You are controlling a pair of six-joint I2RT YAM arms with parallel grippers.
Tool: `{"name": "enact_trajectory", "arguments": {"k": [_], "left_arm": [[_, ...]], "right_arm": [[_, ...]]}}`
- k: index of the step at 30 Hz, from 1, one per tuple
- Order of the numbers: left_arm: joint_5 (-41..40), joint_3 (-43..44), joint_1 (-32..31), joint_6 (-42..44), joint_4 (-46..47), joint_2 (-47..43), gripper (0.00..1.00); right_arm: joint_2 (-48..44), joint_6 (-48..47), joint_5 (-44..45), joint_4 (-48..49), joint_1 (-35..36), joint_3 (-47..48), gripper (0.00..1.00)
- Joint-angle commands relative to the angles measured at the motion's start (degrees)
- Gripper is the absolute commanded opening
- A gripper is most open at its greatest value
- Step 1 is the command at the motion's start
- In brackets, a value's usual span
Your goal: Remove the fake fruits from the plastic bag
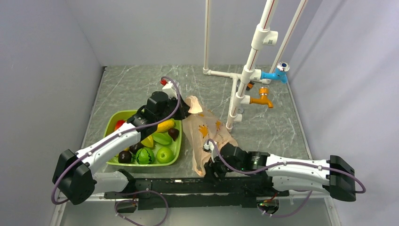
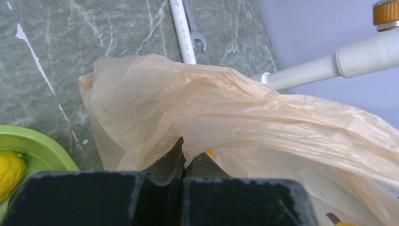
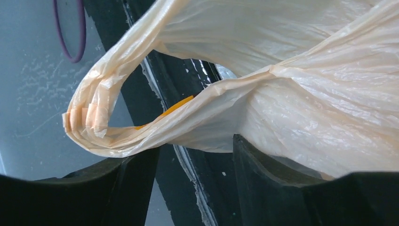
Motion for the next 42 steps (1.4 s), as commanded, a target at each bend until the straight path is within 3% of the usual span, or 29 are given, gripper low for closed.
{"name": "enact_trajectory", "arguments": {"k": [1, 11, 16, 21, 24, 28, 31, 36, 42], "left_arm": [[2.26, -0.95, 0.35, -1.4, 5.56, -2.52, 0.0], [3.54, -1.31, 1.75, 0.14, 4.86, -4.41, 0.0], [4.33, -2.23, 1.75, 0.07, 4.54, -4.61, 0.0], [3.51, -1.78, 1.77, 0.51, 2.84, -4.89, 0.0], [3.24, -1.91, 1.82, 0.27, 3.44, -4.74, 0.0], [3.53, 0.37, 1.85, 0.04, 3.21, -3.15, 0.0], [3.42, 2.51, 1.85, 0.48, 2.04, -2.13, 0.0], [3.62, 4.41, 1.83, 1.2, 0.13, -2.05, 0.0], [5.75, -0.92, 1.84, -0.46, 3.3, -3.93, 0.0]], "right_arm": [[-5.68, -0.74, 1.01, -0.74, 0.3, 2.29, 0.65], [-25.31, -1.27, 7.83, -10.75, 0.37, 8.22, 0.89], [-22.12, -3.21, 9.85, -10.69, 0.38, 17.1, 0.87], [-16.61, -2.25, 21.54, -9.47, 0.34, 24.64, 0.85], [-12.5, -4.5, 20.39, -4.51, 0.3, 25.14, 0.84], [-2.36, -4.61, 14.4, -3.47, 0.23, 25.61, 0.58], [-0.02, -1.56, 10.1, 4.06, 0.32, 16.35, 0.44], [0.14, 4.17, 12.9, 13.35, 0.31, -2.35, 0.41], [-4.55, 5.1, 21.33, 2.54, 0.29, -0.25, 0.41]]}}
